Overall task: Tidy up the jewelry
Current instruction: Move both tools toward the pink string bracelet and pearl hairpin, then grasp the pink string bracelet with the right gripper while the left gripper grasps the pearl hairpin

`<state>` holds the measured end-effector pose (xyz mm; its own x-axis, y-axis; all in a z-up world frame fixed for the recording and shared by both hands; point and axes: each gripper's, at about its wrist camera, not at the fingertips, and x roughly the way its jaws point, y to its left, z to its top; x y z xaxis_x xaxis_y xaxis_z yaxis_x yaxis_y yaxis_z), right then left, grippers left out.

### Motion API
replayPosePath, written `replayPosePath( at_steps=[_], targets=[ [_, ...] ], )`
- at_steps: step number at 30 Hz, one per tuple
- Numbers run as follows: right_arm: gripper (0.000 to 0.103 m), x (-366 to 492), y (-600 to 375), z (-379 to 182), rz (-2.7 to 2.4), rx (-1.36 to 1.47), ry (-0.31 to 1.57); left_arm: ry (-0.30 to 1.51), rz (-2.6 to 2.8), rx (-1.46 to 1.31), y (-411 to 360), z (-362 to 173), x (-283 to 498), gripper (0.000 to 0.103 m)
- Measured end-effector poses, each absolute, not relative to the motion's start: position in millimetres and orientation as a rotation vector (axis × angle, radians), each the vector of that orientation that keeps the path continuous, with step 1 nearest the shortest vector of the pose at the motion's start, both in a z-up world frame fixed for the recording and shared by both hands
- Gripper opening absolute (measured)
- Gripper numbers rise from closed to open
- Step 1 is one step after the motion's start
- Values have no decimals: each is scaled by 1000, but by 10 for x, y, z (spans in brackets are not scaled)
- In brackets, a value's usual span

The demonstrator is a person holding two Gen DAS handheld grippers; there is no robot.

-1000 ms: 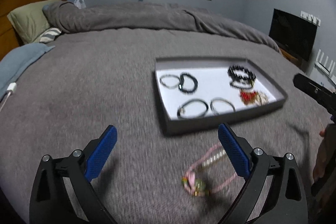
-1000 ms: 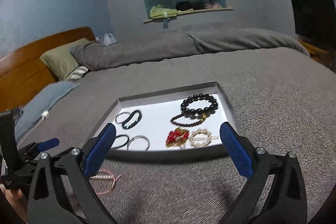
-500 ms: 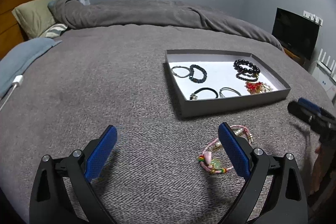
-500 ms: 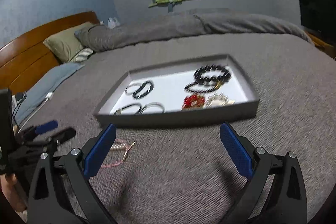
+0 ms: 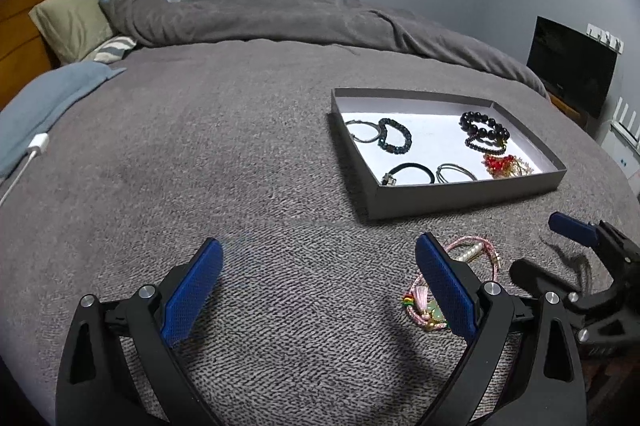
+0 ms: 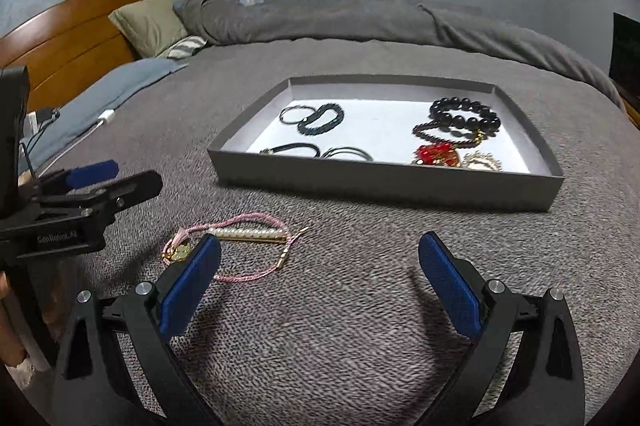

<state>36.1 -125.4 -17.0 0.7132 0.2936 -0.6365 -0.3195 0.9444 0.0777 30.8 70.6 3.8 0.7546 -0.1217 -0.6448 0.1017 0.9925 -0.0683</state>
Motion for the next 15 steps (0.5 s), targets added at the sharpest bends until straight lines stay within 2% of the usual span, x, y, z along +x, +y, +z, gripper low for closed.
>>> replayPosePath(
  at_steps=[3,5,7,10,15],
  targets=[
    [93,373,-1222,-184,342,-47,706,708,-118,-32,716,28,320,96],
    [86,394,-1191,-210,342,-61,720,713,-117,-36,712,16,328,96],
    [73,415,-1158,-240,342,-77,737,717,-118,-36,702,7,334,96],
    [60,427,-1108,-272,353,-98,754,717,-122,-32,688,2,329,96],
    [48,455,-1039,-328,370,-125,785,720,-119,-29,679,-9,333,96]
  ],
)
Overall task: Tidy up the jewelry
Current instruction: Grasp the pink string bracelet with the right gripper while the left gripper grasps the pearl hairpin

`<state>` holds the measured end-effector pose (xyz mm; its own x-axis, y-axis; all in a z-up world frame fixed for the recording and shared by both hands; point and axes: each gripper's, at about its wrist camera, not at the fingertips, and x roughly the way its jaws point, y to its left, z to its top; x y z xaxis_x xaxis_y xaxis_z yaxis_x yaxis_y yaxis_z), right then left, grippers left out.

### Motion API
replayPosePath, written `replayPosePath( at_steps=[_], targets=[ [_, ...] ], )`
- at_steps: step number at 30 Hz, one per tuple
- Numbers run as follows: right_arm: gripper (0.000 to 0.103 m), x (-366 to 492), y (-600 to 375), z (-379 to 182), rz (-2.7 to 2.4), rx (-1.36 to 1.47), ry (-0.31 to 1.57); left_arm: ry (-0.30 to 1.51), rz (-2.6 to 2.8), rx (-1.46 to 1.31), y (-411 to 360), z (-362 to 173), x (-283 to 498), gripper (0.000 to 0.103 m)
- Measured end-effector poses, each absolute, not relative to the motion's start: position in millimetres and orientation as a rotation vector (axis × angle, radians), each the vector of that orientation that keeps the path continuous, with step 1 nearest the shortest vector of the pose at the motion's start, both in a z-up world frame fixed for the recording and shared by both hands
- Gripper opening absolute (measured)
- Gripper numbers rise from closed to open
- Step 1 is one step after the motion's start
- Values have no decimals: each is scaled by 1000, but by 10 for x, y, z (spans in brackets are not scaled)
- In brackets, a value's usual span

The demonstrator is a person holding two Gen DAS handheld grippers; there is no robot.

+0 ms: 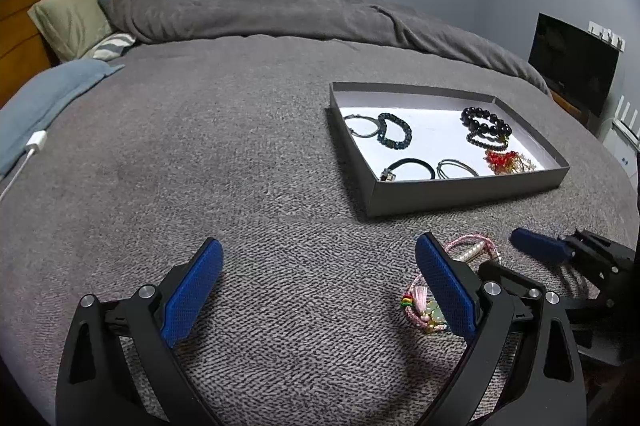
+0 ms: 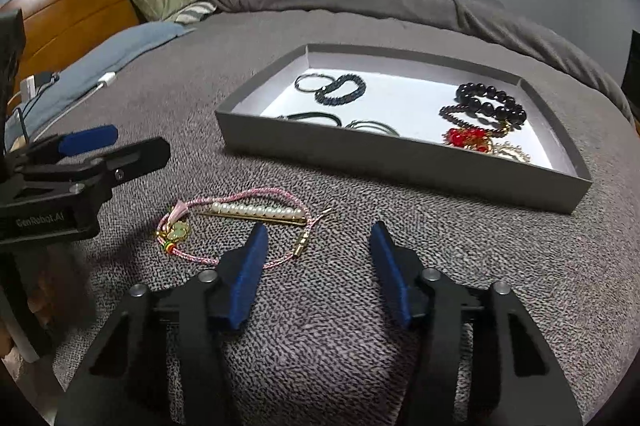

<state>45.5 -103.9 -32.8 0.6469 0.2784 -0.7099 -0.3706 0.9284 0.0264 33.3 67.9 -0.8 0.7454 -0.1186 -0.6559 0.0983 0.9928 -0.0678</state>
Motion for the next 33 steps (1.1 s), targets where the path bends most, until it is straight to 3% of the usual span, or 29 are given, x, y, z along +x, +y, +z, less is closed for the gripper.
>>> replayPosePath(
  at_steps=[3,7,9,22,33],
  targets=[
    [41,464,-1011,-346,378,-137,798,721,-118,-30,676,-11,338,96],
    [15,466,-993,-350,381,-148,803,720,-114,-28,676,-16,341,96],
    [7,445,-972,-339,380,-162,795,717,-113,-30,680,-15,337,96],
    [5,201,-1016,-20,461,-115,655,708,-111,-46,727,-1,330,96],
    [5,180,-1808,376,361,63,605,712,-223,-28,566,-17,309,96]
  ],
)
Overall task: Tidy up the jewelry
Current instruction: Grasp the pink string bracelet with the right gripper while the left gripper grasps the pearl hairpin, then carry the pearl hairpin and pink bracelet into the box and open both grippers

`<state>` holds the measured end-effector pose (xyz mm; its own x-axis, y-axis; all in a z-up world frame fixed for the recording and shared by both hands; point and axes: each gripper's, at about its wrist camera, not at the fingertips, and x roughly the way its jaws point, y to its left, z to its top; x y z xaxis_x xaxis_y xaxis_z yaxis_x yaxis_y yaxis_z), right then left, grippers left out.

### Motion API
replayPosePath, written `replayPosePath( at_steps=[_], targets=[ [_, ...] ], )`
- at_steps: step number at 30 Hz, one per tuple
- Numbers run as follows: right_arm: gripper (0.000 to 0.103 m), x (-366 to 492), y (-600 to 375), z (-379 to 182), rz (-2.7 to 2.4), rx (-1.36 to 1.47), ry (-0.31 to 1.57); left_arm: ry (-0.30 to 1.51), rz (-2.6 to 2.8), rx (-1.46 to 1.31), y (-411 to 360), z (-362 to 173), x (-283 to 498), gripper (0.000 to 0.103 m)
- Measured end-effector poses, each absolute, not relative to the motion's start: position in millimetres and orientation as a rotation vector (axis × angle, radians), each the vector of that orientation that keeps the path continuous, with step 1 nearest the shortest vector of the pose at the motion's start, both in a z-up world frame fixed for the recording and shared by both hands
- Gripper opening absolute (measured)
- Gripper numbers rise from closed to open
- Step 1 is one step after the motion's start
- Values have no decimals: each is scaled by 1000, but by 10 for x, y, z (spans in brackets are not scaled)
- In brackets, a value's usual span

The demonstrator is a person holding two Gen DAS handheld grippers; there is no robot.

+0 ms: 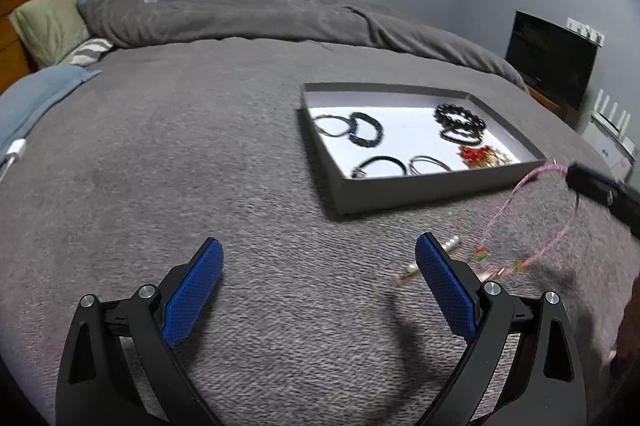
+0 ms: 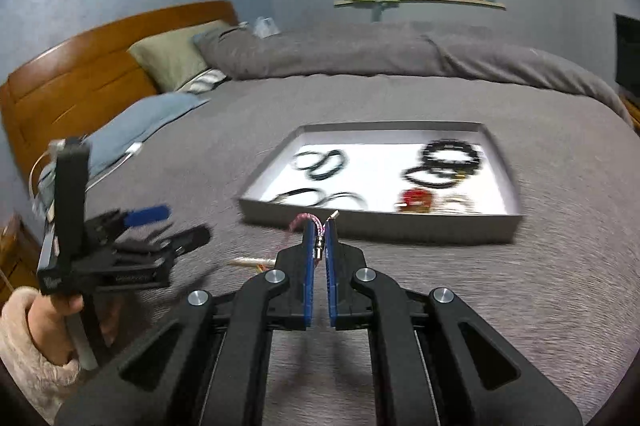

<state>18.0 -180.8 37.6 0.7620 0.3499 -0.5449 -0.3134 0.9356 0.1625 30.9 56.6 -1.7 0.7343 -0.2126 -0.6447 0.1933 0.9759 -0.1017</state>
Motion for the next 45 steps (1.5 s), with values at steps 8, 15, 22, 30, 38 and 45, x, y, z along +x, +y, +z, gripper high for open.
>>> replayPosePath(
  at_steps=[8,15,22,30,38,45],
  targets=[
    [5,436,-2197,142,287,175,728,742,-373,69,158,-131,286,94],
    [5,415,-2082,95,307,136,743,790,-428,135,-71,-276,384,62],
    [5,474,-2132,6,306,170,776,799,-485,171,-124,-299,327,38],
    [5,556,-2142,-119,309,226,798,781,-519,250,-254,-291,169,8],
    [5,472,-1995,-17,370,215,733,737,-493,221,-229,-224,46,8],
    [5,416,-1937,283,429,163,604,690,-506,165,-193,-33,106,8]
  ],
)
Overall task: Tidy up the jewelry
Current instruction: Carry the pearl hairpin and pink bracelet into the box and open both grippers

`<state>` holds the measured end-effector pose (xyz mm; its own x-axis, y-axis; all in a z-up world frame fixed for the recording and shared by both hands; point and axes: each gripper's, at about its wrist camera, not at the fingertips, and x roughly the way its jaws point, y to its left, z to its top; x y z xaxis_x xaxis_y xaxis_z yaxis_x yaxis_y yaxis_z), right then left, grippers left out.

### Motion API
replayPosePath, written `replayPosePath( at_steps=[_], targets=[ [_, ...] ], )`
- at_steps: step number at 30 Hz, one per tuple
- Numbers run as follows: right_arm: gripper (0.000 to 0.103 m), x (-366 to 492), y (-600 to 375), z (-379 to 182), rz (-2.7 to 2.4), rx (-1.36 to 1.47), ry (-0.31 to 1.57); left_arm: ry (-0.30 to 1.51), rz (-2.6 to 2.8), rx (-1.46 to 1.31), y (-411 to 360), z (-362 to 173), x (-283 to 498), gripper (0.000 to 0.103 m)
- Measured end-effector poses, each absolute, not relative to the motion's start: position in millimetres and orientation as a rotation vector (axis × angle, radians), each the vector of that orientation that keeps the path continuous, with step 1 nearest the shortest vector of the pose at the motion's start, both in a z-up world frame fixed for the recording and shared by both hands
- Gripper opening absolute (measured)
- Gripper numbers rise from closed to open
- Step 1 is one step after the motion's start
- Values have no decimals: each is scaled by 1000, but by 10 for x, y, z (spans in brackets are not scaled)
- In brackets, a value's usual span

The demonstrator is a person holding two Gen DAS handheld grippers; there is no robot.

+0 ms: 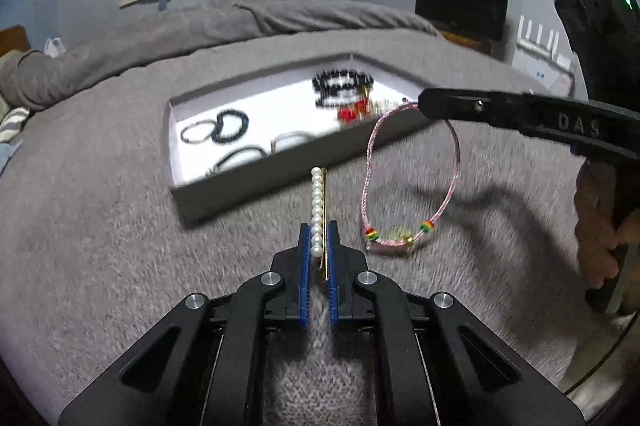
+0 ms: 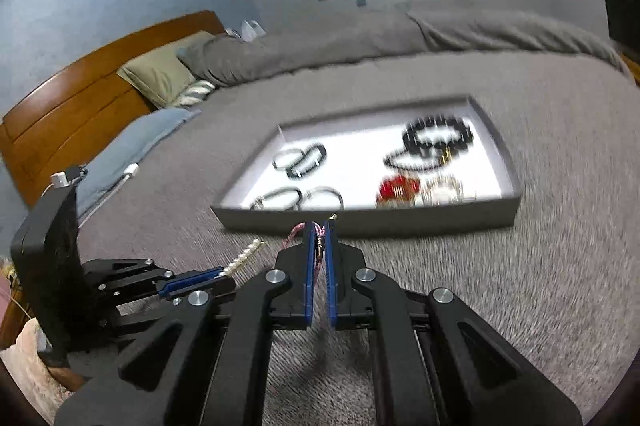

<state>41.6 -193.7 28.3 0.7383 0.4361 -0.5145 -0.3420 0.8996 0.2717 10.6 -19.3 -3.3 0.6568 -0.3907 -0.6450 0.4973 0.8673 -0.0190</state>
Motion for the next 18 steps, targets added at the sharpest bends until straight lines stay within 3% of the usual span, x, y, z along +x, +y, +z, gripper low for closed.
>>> replayPosePath(
  at_steps=[12,18],
  targets=[
    [5,1026,-1970,882,384,135,434,640,-479,152,-308,439,749,8],
    [5,1536,-2051,926,326,194,398,669,-455,84,-340,520,1328,8]
  ],
)
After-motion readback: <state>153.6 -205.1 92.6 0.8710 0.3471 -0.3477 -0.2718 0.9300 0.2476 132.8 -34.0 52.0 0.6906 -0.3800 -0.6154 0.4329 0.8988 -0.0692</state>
